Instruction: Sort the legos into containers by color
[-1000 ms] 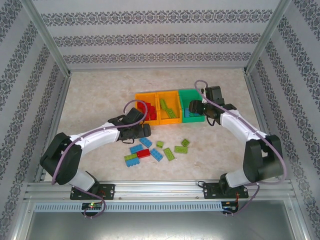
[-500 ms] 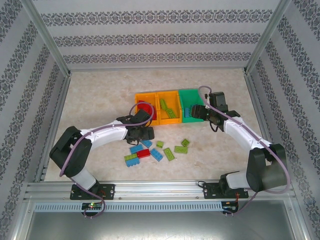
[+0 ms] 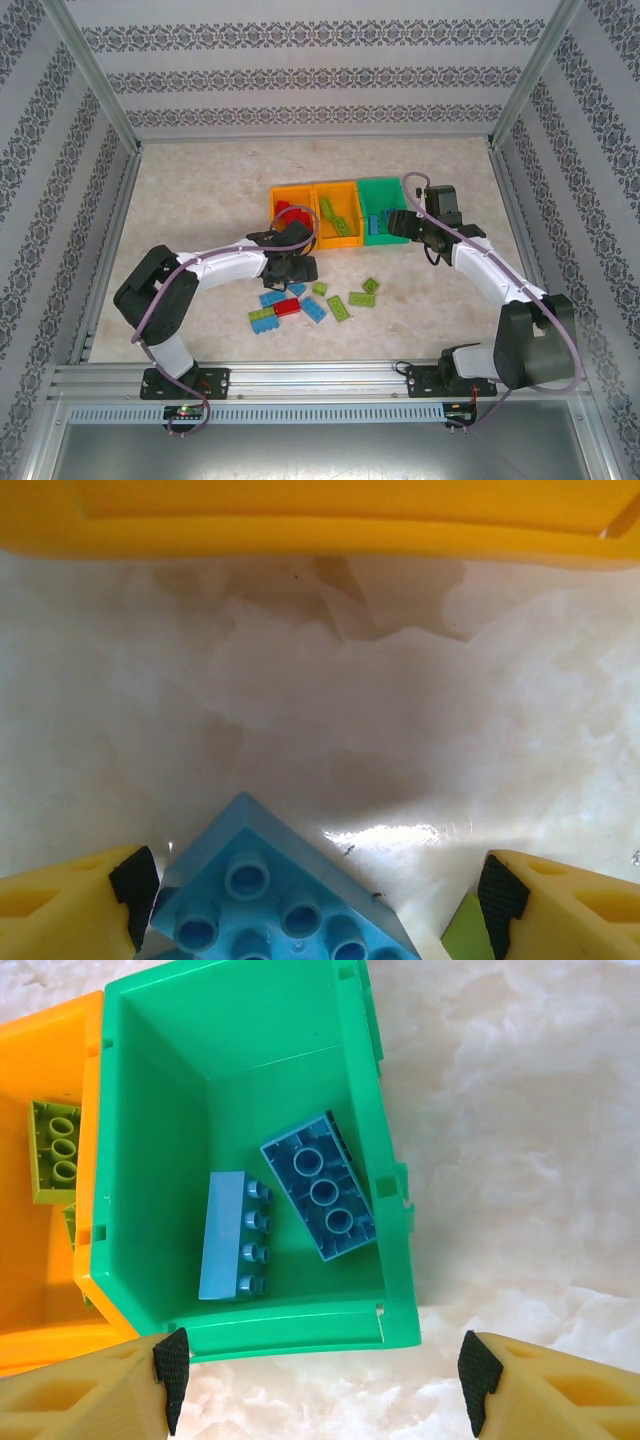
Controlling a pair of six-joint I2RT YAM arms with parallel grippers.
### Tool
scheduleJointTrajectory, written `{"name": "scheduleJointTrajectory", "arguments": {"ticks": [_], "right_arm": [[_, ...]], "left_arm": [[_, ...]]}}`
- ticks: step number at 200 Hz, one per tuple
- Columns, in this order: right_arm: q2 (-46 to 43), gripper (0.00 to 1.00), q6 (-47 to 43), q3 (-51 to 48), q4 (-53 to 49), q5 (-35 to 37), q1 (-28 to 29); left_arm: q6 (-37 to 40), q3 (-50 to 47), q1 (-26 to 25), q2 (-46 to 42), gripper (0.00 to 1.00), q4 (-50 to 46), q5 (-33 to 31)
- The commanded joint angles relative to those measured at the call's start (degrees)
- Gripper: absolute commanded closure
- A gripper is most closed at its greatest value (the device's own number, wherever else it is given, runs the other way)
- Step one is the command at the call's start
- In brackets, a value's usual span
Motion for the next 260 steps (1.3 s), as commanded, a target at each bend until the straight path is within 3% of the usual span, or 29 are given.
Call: {"name": "scheduleJointTrajectory", "arguments": {"ticks": [1, 84, 121, 192, 260], "right_arm": [[-1.71, 0.26, -0.94, -1.23, 0.48, -0.78, -0.8], [-3.12, 0.25, -1.04, -2.64, 0.38, -0.8, -1.76], [-2.95, 0.25, -1.09, -2.42, 0.29, -1.36, -1.85], [-2.51, 0.25, -0.77, -2.68, 0.82, -1.56, -1.97], [-3.63, 0.24, -0.85, -3.56, 0.44, 0.11, -2.77]], "left_arm": [[-1.42, 2.1, -1.06, 1.38, 0.15, 0.87, 0.66], [0.99, 8.73, -1.15, 4.62, 0.15, -0.69, -0.89], [0.13, 5.49, -1.15, 0.54, 0.14, -3.42, -3.93], [-1.89, 1.14, -1.93, -0.8, 0.15, -3.7, -3.19], [-1.16, 3.93, -1.97, 4.2, 0.29, -2.53, -1.67]]}}
